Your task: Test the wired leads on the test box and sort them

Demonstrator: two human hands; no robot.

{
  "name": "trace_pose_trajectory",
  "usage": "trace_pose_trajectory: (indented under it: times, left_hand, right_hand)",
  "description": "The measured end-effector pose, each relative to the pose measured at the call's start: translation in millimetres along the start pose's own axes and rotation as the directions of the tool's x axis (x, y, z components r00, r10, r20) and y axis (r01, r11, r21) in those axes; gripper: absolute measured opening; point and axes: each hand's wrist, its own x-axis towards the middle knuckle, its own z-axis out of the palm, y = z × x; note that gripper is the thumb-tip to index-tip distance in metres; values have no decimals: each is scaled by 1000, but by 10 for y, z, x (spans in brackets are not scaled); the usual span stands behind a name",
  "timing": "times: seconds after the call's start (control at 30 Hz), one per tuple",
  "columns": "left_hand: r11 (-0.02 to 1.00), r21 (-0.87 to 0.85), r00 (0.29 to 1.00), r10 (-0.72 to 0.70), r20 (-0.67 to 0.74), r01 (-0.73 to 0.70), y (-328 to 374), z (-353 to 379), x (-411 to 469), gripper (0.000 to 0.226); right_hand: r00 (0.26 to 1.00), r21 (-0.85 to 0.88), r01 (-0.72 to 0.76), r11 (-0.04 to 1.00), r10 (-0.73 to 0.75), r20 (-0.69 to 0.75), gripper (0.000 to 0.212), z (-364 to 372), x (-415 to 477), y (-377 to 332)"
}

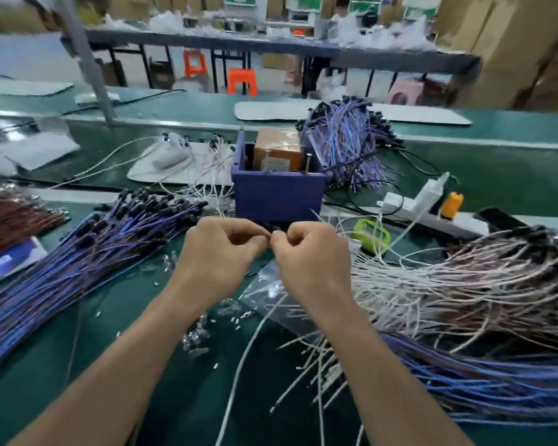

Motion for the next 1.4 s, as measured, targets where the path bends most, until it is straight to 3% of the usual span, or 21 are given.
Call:
trace_pose_trajectory:
  times: [0.1,0.23,0.33,0.47,0.67,0.8,0.97,1.1,1.2,1.3,1.4]
  left_hand:
    - [995,72,993,-63,-96,70,-246,-320,-23,24]
    - [955,183,947,-179,-267,232,-548,-748,-18,19]
    - [872,323,849,-172,-500,367,-757,-1017,13,11]
    - [836,402,805,-76,-589,373,-951,-1179,87,3]
    - [784,526,843,5,-537,331,-1167,-1006,149,20]
    - [780,553,850,52,-524,293,-1243,-1008,164,7]
    - [796,546,843,88,-531,261,-1274,-993,139,4]
    - [838,491,806,110,-582,240,-1237,-992,141,13]
    - [870,462,794,153,-588,174,-1168,-1022,127,14]
    - [920,376,804,139,-578,111,-1135,-1068,95,13]
    - [973,220,864,45,-502,76,-1118,-1088,72,12]
  right_hand:
    - [991,72,51,996,-60,118,44,330,32,-234]
    - [930,133,110,985,-149,337,8,702,56,-538]
    - [847,7,202,979,-178,500,37,959,183,-737]
    - [765,-181,371,911,-190,615,59,1236,413,-913]
    - [822,-179,397,900,-262,506,51,1564,537,-923]
    - [819,-222,456,862,-308,485,29,1637,603,-902]
    - [823,-232,501,834,-377,424,20,1628,582,-843]
    - [860,-64,473,879,-445,248,19,1452,545,-891]
    - [869,40,454,890,-452,199,14,1270,528,-950]
    - [916,206,315,926,-354,189,21,1060,529,-877]
    - [961,377,142,915,-220,171,23,805,529,-755]
